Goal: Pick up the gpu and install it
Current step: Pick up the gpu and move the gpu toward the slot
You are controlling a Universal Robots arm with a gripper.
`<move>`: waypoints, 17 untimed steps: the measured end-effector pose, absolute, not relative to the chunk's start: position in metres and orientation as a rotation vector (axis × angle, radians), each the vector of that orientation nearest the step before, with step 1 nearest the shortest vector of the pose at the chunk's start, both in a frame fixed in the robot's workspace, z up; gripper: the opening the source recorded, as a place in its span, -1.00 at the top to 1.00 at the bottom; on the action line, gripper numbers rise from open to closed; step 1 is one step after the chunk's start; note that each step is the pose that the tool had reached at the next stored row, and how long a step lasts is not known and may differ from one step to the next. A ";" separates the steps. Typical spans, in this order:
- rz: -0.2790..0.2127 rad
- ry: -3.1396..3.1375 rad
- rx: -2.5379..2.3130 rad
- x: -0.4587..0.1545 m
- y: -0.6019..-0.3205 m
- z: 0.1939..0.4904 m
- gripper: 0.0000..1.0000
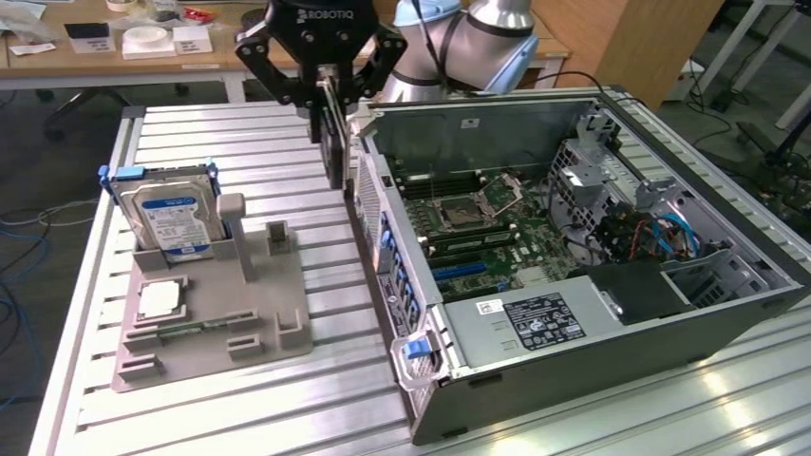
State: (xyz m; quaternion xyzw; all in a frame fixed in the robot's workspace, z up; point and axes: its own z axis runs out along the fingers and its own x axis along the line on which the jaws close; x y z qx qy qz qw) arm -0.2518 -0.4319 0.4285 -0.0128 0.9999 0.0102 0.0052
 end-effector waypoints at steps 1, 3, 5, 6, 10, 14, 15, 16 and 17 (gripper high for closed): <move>0.032 3.131 -0.040 -0.249 -0.432 0.428 0.44; 0.032 3.131 -0.040 -0.244 -0.432 0.429 0.44; 0.032 3.131 -0.040 -0.238 -0.432 0.428 0.44; 0.032 3.131 -0.040 -0.235 -0.432 0.428 0.44; 0.032 3.131 -0.040 -0.221 -0.432 0.428 0.44; 0.032 3.131 -0.040 -0.204 -0.432 0.428 0.44; 0.032 3.131 -0.040 -0.199 -0.432 0.428 0.44; 0.032 3.131 -0.040 -0.194 -0.432 0.428 0.44; 0.032 3.131 -0.040 -0.190 -0.432 0.428 0.44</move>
